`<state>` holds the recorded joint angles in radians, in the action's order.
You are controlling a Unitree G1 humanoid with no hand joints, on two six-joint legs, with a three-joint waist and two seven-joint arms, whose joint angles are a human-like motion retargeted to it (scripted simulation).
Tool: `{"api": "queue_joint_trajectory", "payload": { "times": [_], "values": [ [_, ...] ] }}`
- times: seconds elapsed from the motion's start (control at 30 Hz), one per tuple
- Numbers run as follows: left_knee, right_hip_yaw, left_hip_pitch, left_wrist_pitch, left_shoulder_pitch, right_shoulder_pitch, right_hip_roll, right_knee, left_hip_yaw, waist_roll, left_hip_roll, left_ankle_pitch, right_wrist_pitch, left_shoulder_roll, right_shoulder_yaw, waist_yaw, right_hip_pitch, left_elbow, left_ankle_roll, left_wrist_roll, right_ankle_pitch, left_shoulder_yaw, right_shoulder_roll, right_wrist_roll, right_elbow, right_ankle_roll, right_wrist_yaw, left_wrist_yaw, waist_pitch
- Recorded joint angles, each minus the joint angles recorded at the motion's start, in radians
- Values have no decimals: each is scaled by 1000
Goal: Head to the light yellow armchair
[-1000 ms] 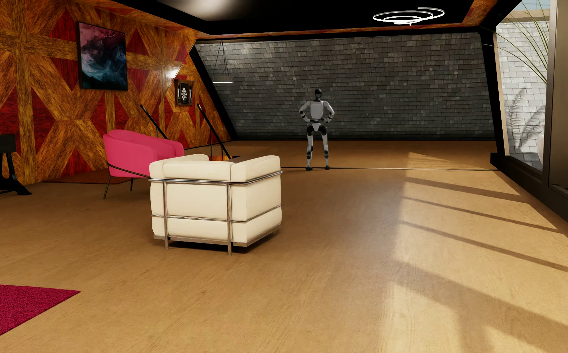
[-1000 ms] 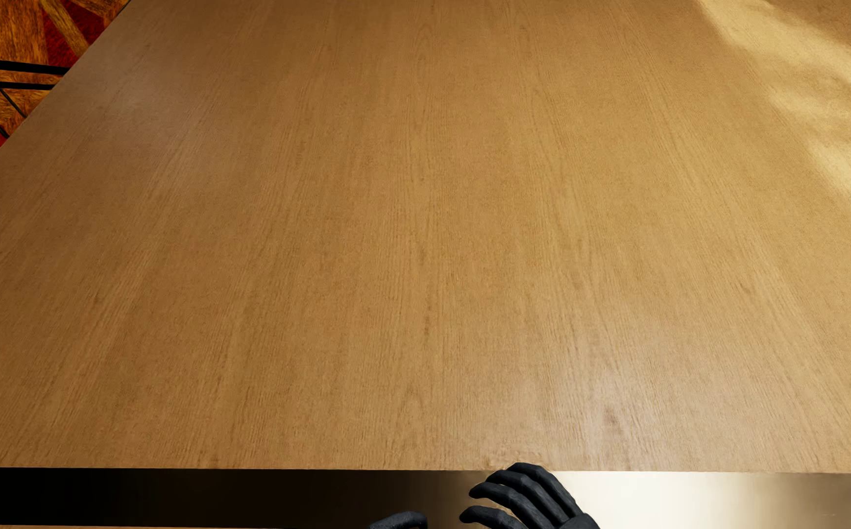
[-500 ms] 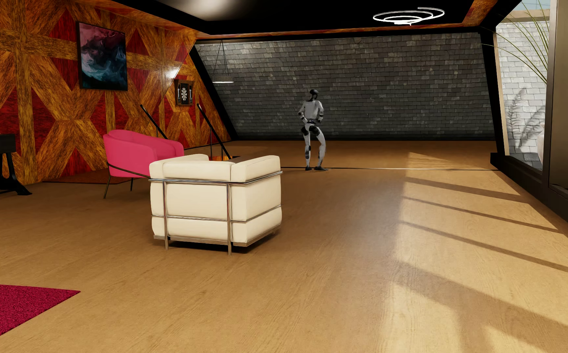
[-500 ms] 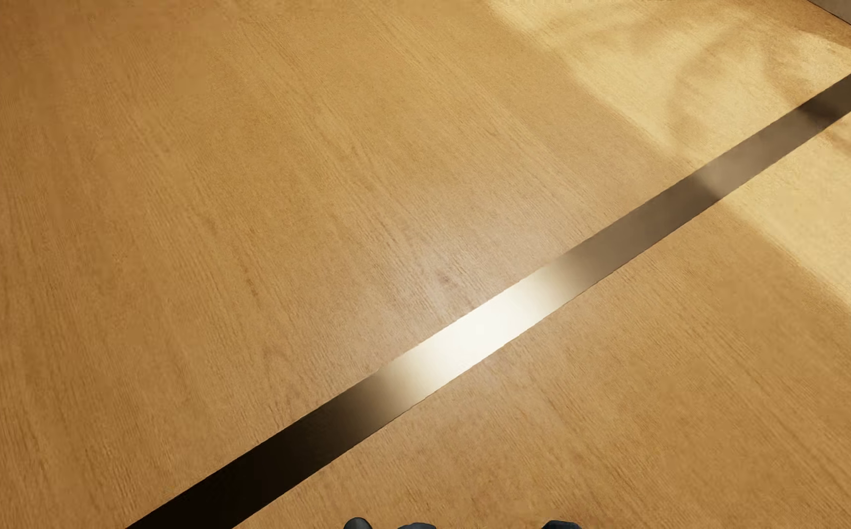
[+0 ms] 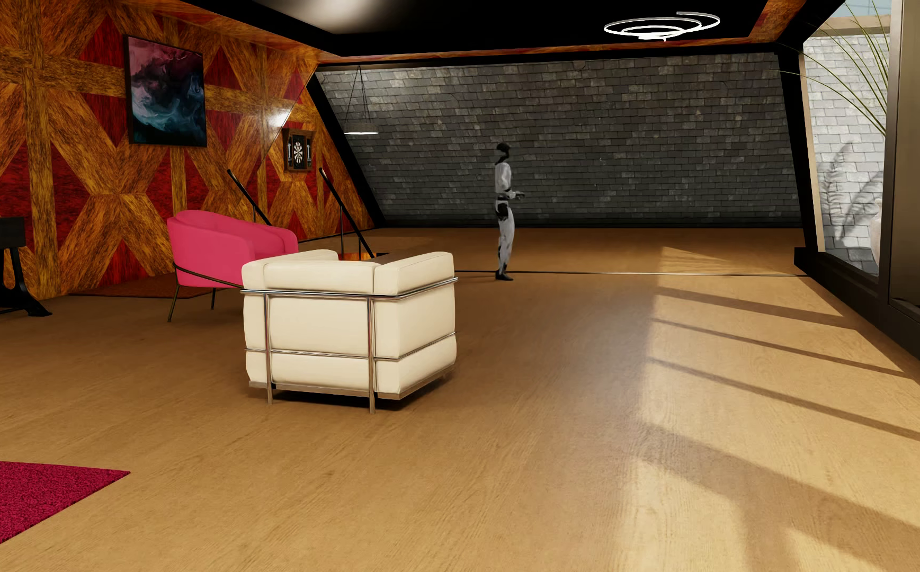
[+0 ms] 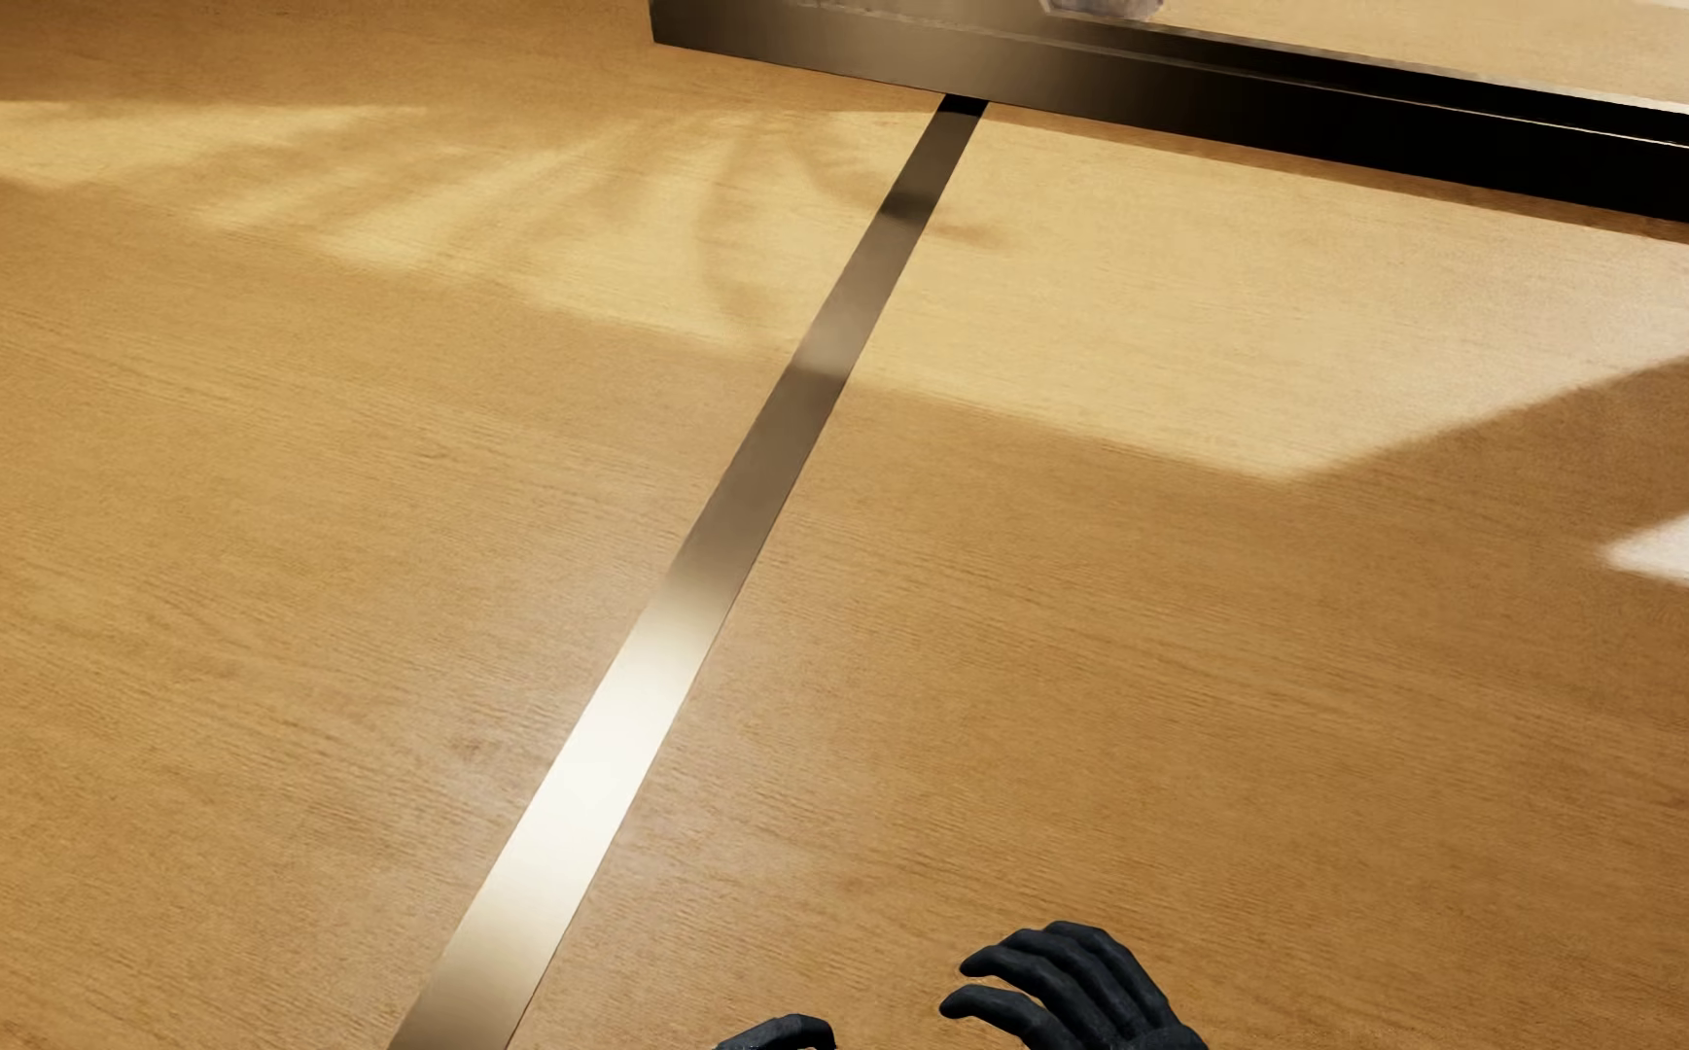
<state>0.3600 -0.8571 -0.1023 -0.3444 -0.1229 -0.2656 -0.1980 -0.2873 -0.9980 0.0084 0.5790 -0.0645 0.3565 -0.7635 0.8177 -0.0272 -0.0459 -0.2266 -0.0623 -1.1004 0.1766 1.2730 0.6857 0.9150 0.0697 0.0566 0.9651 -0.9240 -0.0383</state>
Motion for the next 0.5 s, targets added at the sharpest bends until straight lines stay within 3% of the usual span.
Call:
{"api": "queue_joint_trajectory", "payload": {
  "times": [0.03,0.07,0.1,0.17,0.23,0.4,0.5],
  "values": [
    [45,32,5,13,10,-1,48,-6,-2,19,66,25,8,-5,-3,-8,-12,-1,13,-1,17,-13,-7,-1,-6,-18,4,-4,-1],
    [103,75,-23,22,27,-2,94,-22,73,38,123,76,13,-10,2,-6,-27,-3,27,-17,36,-40,-11,-7,-11,-36,6,-15,2],
    [160,130,-91,49,39,-2,135,-38,251,53,138,137,12,-3,14,6,-40,-6,27,-30,52,-49,-11,-13,-18,-53,9,-35,7],
    [230,241,-214,79,77,8,195,-55,651,78,26,217,8,9,41,26,-59,9,40,-71,71,-112,-1,-25,-30,-82,17,-61,16],
    [297,344,-275,79,134,17,234,-75,859,96,-108,237,-5,0,75,27,-76,20,9,-125,86,-184,9,-29,-29,-104,19,-60,23],
    [351,632,-386,22,199,6,362,-91,996,131,-351,244,-18,-17,96,26,-85,33,34,-181,93,-282,14,-18,-59,-146,20,-7,52],
    [239,805,-438,-10,168,-6,442,-87,1040,143,-483,156,-23,-36,75,16,-67,46,37,-190,88,-244,3,1,-65,-165,20,3,68]
  ]
}}
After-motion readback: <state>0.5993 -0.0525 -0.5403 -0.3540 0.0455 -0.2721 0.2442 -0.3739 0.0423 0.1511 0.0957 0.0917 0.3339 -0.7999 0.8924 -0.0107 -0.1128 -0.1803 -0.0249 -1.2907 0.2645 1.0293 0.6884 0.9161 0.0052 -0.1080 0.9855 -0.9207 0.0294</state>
